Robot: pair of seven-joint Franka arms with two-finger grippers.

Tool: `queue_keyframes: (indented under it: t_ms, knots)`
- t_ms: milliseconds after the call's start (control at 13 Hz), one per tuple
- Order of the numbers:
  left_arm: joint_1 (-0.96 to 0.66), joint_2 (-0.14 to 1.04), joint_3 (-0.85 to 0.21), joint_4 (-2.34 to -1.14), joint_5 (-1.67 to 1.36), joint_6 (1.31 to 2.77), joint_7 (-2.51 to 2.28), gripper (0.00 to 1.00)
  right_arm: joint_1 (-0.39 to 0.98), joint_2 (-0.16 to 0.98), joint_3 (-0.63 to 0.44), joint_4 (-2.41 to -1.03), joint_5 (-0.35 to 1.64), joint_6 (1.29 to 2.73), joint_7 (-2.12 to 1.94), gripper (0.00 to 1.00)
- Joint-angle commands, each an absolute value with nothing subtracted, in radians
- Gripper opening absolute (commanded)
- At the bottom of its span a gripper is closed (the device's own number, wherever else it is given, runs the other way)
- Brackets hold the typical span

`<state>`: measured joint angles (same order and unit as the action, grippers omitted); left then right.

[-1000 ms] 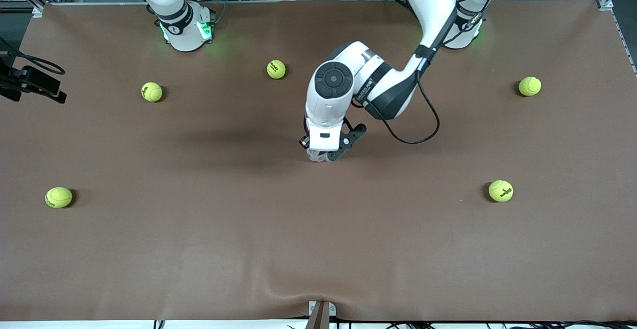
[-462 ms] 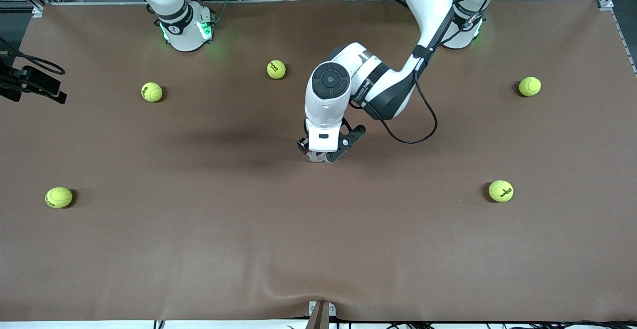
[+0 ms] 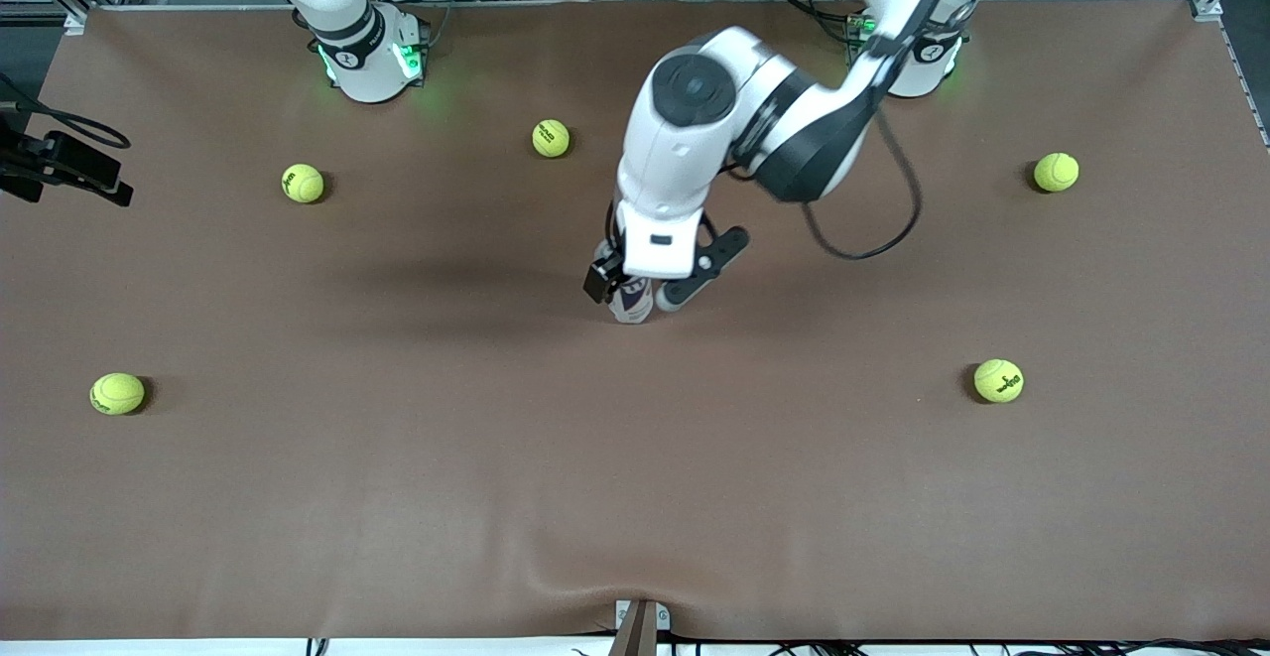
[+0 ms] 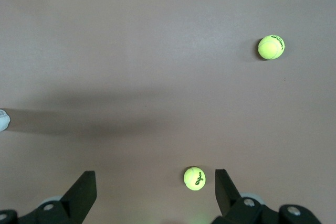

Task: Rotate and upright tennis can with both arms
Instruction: 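Open the left gripper and withdraw it from the upright can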

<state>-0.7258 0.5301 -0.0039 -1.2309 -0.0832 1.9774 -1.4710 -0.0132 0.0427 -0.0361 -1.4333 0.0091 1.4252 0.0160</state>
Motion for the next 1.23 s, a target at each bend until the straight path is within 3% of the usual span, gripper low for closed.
queue_keyframes:
  t_ms: [0, 615, 1154]
  knots:
    - [-0.689, 0.425, 0.040, -1.267, -0.057, 1.930, -1.413, 1.00, -0.005, 0.040, -0.038, -1.428, -0.003, 1.424, 0.028, 1.00]
    - [-0.359, 0.253, 0.040, -1.292, -0.034, 1.562, -0.878, 1.00, -0.008, 0.040, -0.040, -1.427, -0.005, 1.417, 0.029, 1.00]
    - [-0.151, 0.091, 0.038, -1.448, 0.024, 1.505, -0.337, 1.00, -0.015, 0.034, -0.049, -1.427, -0.020, 1.414, 0.015, 1.00]
